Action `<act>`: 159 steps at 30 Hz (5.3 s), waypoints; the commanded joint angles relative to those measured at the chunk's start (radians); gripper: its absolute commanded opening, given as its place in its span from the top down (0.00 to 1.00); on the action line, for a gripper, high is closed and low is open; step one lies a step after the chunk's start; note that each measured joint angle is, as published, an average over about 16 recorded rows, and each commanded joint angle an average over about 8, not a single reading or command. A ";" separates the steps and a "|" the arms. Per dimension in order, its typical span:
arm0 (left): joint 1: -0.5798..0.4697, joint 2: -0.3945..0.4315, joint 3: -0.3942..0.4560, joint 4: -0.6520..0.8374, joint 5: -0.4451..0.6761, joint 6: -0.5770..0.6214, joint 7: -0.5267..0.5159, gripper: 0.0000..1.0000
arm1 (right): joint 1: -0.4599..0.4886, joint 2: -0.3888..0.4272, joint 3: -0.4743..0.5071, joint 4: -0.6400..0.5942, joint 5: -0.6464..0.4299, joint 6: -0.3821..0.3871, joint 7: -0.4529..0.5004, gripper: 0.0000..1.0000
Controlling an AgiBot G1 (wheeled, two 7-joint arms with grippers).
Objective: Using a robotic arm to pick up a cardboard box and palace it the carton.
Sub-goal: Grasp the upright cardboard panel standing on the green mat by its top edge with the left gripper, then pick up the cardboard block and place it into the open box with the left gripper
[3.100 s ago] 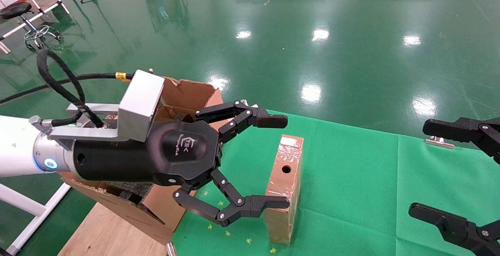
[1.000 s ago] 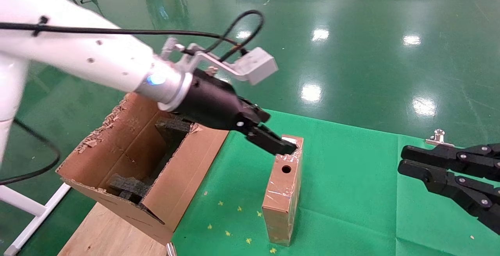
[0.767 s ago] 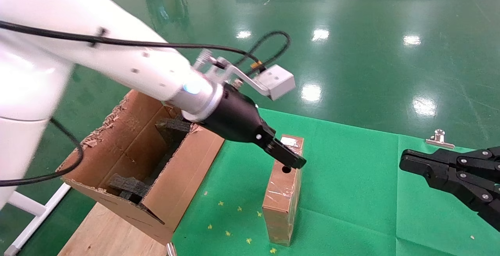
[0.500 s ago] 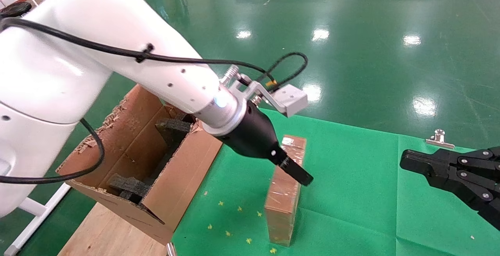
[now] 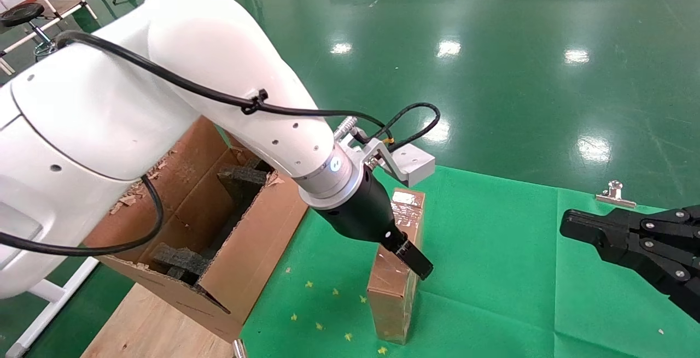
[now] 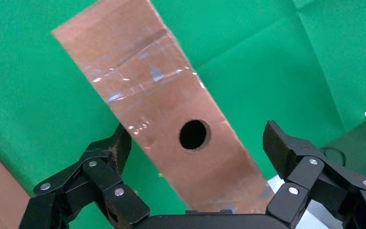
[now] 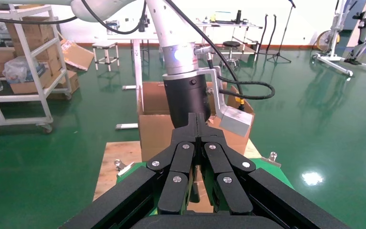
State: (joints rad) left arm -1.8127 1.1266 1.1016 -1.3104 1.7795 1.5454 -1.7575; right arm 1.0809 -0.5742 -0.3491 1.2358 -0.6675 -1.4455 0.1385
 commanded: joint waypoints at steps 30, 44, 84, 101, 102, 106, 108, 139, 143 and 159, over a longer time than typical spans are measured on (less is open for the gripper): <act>0.002 0.002 0.020 0.008 0.018 -0.030 -0.019 1.00 | 0.000 0.000 0.000 0.000 0.000 0.000 0.000 0.00; 0.002 0.001 0.018 0.008 0.018 -0.029 -0.020 1.00 | 0.000 0.000 0.000 0.000 0.000 0.000 0.000 0.00; -0.387 -0.516 -0.100 0.592 0.020 0.018 0.925 1.00 | 0.000 0.000 0.000 0.000 0.000 0.000 0.000 0.00; -0.222 -0.365 -0.063 1.101 0.050 -0.329 1.163 1.00 | 0.000 0.000 0.000 0.000 0.000 0.000 0.000 0.00; -0.218 -0.357 -0.062 1.118 0.053 -0.348 1.171 1.00 | 0.000 0.000 0.000 0.000 0.000 0.000 0.000 0.00; -0.197 -0.330 -0.057 1.174 0.063 -0.411 1.202 1.00 | 0.000 0.000 0.000 0.000 0.000 0.000 0.000 0.00; -0.182 -0.319 -0.055 1.199 0.066 -0.437 1.212 1.00 | 0.000 0.000 0.000 0.000 0.000 0.000 0.000 0.00; 0.047 -0.212 -0.050 1.334 0.070 -0.707 1.067 1.00 | 0.000 0.000 0.000 0.000 0.000 0.000 0.000 0.00; 0.077 -0.207 -0.056 1.331 0.062 -0.704 1.063 1.00 | 0.000 0.000 0.000 0.000 0.000 0.000 0.000 0.00; 0.169 -0.199 -0.089 1.321 0.017 -0.760 1.040 0.28 | 0.000 0.000 0.000 0.000 0.000 0.001 0.000 0.00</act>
State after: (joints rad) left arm -1.6462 0.9280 1.0144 0.0107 1.7990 0.7884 -0.7154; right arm 1.0806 -0.5739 -0.3491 1.2354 -0.6672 -1.4450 0.1382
